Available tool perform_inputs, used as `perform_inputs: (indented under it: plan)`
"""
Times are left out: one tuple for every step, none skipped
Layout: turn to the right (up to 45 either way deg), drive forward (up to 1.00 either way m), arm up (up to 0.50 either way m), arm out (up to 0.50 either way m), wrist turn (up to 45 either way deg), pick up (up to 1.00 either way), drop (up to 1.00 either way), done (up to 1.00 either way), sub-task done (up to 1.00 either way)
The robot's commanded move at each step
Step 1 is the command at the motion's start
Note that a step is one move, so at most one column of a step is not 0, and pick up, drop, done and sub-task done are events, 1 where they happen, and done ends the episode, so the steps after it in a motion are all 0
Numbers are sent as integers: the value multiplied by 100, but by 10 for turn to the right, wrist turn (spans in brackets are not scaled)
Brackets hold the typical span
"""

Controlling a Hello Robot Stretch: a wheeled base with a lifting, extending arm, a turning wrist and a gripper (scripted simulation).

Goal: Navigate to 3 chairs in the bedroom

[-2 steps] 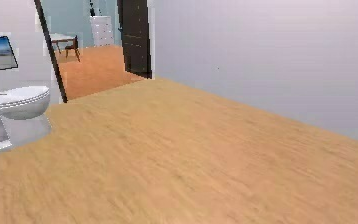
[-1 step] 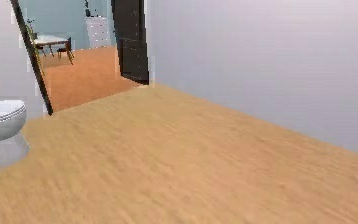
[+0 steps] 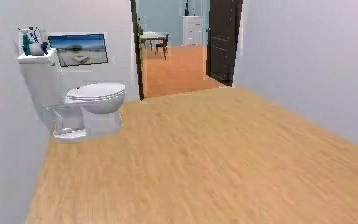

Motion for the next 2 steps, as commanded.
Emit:
perform_inputs:
  plan:
    - [0, 100, 0, 0, 0, 0, 0, 0, 0]
    - [0, 100, 0, 0, 0, 0, 0, 0, 0]
